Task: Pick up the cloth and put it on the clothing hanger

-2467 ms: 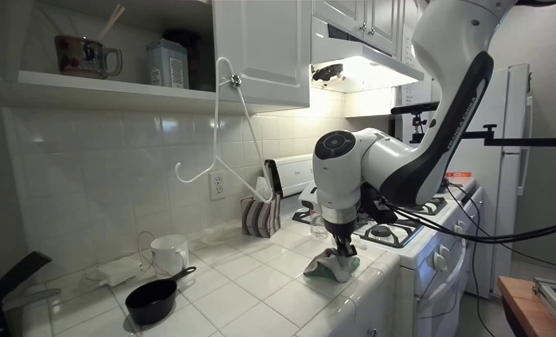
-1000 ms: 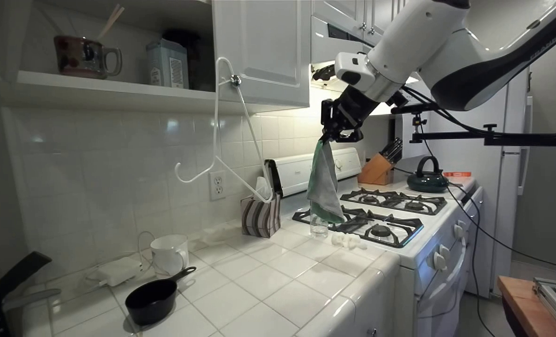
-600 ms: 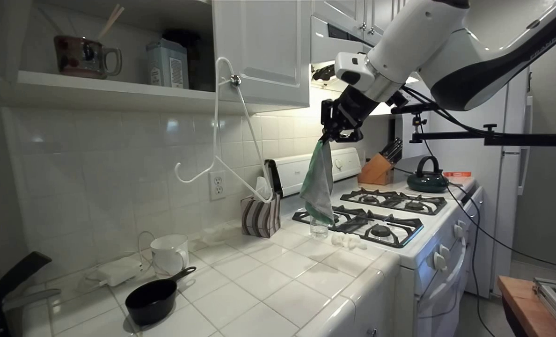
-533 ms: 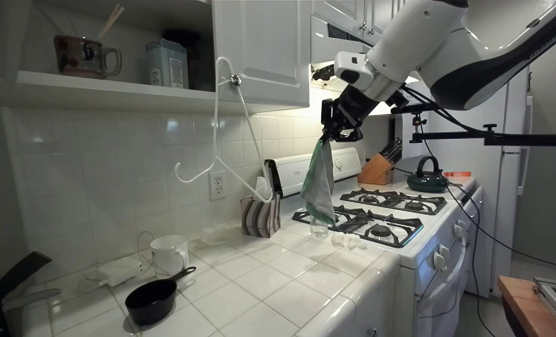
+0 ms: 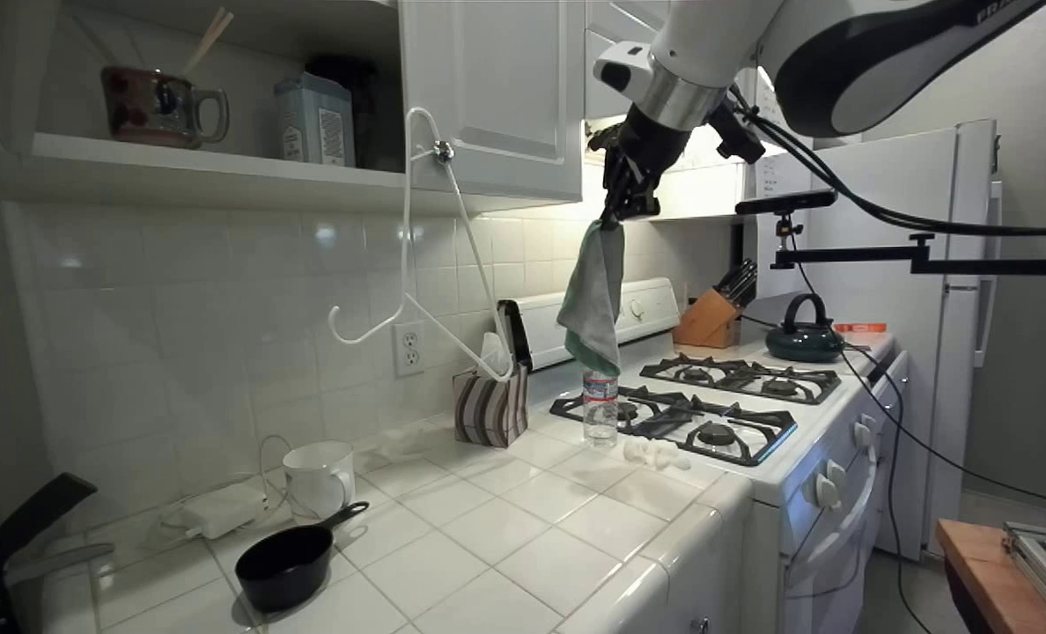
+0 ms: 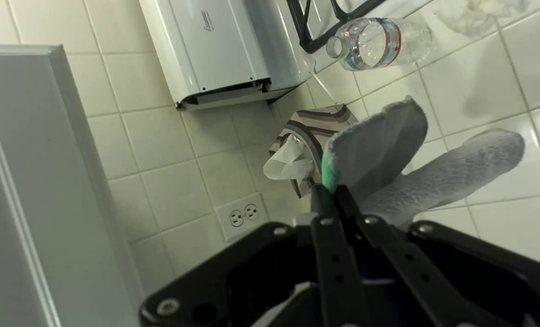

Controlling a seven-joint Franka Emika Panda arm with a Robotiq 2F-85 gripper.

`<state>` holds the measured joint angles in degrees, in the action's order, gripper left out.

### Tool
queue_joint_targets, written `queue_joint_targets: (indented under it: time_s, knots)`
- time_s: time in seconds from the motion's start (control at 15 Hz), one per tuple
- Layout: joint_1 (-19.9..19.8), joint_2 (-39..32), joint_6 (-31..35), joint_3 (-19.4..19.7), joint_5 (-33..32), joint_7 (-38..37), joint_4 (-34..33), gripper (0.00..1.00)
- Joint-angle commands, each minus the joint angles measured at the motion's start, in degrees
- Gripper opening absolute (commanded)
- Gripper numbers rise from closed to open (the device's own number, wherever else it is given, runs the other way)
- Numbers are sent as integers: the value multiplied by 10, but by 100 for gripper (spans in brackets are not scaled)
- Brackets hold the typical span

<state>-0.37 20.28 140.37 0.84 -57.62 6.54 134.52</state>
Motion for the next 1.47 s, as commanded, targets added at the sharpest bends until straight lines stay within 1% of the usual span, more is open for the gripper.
queue_joint_targets:
  time_s: [0.0, 0.2, 0.33, 0.4, 0.47, 0.53, 0.8, 0.87, 0.93, 1.13, 1.4]
  knots:
    - [13, -39, -92, -32, 75, -57, -88, 1]
    - [12, -62, -136, -40, 124, -101, -141, 1]
    - [8, -81, -143, -38, 149, -134, -172, 1]
    - [7, -87, -126, -35, 159, -151, -184, 1]
    - [6, -90, -96, -32, 156, -159, -187, 1]
    - [6, -68, -116, -37, 139, -138, -157, 4]
    - [5, -85, -101, -35, 140, -155, -178, 4]
    - [5, -85, -101, -35, 140, -157, -178, 1]
    - [5, -89, -124, -41, 147, -184, -187, 1]
    - [7, -118, -213, -68, 134, -284, -228, 1]
    - [22, -159, -311, -96, 140, -399, -294, 1]
